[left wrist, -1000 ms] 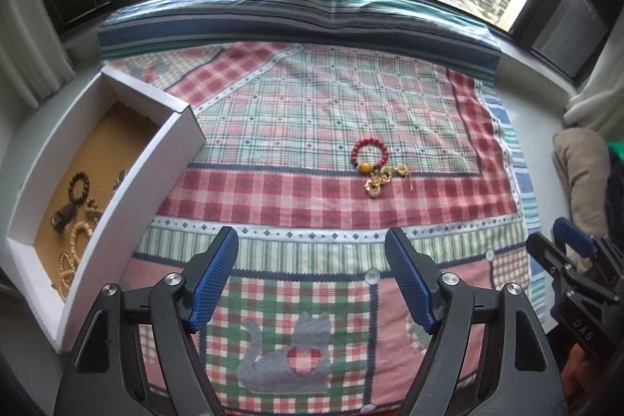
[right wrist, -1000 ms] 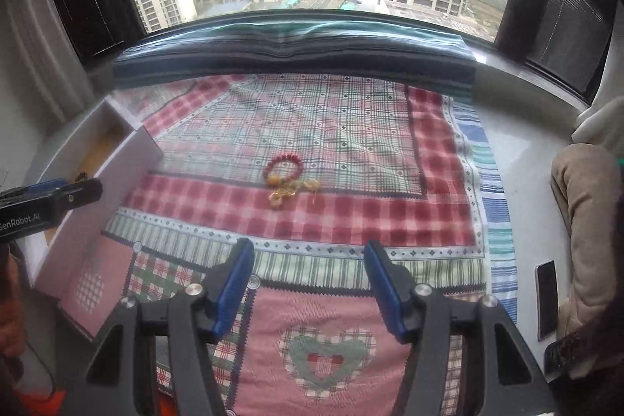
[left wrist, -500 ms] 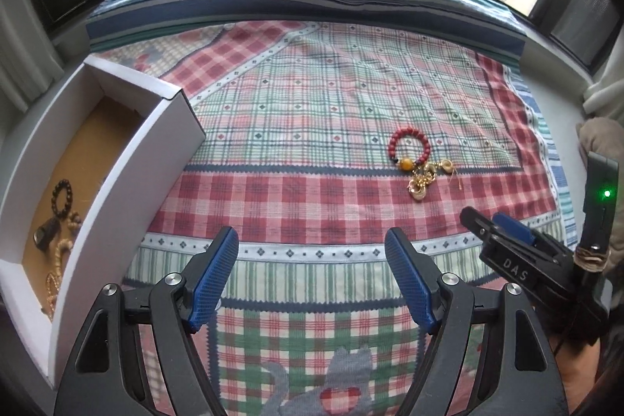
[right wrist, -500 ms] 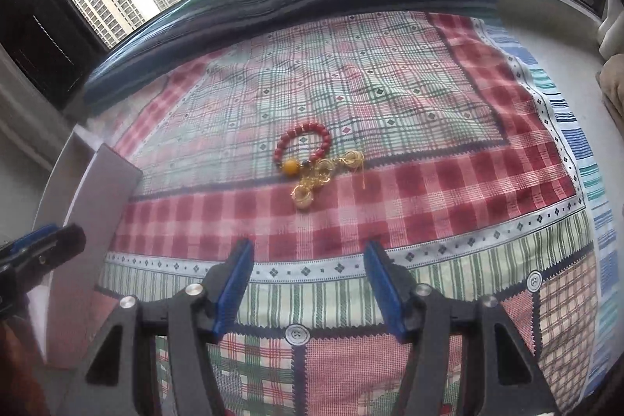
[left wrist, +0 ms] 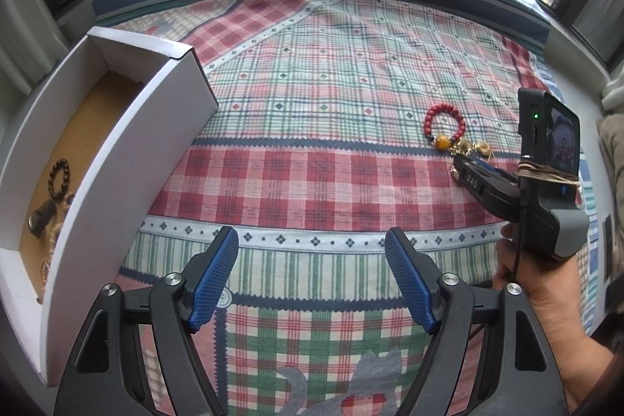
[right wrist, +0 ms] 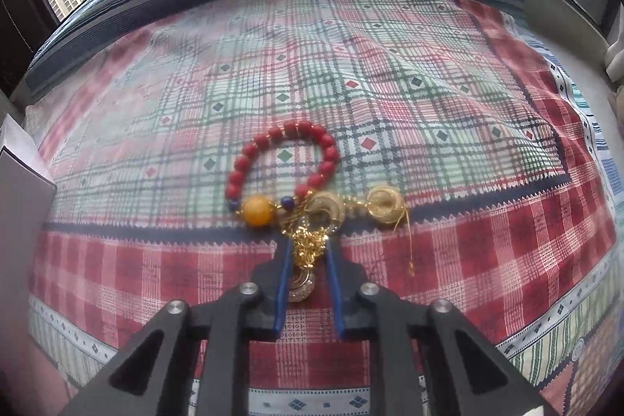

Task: Organize jewelry
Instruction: 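Grasp the gold charm chain with the right tool, then grasp the red bead bracelet with the left tool while the right tool holds the gold charms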

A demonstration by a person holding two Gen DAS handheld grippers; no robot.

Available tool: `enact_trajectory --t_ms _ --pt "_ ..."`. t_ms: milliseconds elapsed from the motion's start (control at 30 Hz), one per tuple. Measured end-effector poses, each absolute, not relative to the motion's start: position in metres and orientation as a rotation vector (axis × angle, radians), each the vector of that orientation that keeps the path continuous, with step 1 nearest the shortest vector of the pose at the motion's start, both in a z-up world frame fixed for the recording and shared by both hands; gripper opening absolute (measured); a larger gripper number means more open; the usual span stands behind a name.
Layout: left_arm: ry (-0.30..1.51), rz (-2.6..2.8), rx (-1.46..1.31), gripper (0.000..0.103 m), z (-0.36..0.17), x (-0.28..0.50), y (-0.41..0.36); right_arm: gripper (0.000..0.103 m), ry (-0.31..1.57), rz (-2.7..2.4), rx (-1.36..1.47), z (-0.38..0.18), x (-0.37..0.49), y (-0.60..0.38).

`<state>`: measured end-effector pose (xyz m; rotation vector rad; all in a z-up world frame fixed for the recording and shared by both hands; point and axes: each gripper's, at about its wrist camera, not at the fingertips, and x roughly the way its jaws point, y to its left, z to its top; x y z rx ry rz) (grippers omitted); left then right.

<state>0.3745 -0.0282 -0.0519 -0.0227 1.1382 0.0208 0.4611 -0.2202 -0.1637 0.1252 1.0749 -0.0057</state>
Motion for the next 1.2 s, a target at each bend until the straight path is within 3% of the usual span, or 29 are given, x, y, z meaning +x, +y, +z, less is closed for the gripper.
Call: enact_trajectory --t_ms 400,633,833,1000,1067,1100,1200 --pt "1.124 -0.22 0.159 0.079 -0.097 0.429 -0.115 0.01 1.067 -0.005 0.273 -0.136 0.423 -0.289" --pt "1.072 -0.35 0.313 0.071 -0.12 0.474 -0.168 0.011 1.079 0.002 0.305 -0.127 0.403 -0.324" --pt "1.067 -0.444 0.432 0.053 -0.142 0.481 -0.191 0.011 1.085 0.023 0.324 -0.124 0.393 -0.335" --pt "1.067 -0.454 0.483 0.051 -0.158 0.482 -0.196 0.011 1.09 0.024 0.335 -0.125 0.396 -0.341" --pt "1.073 -0.495 0.432 0.036 -0.158 0.482 -0.193 0.011 1.091 0.026 0.338 -0.125 0.397 -0.343" --pt "1.086 -0.514 0.41 0.021 -0.157 0.482 -0.192 0.011 1.091 0.029 0.341 -0.125 0.398 -0.343" --pt "1.071 -0.514 0.417 0.009 -0.152 0.474 -0.195 0.011 1.085 0.037 0.346 -0.121 0.4 -0.342"
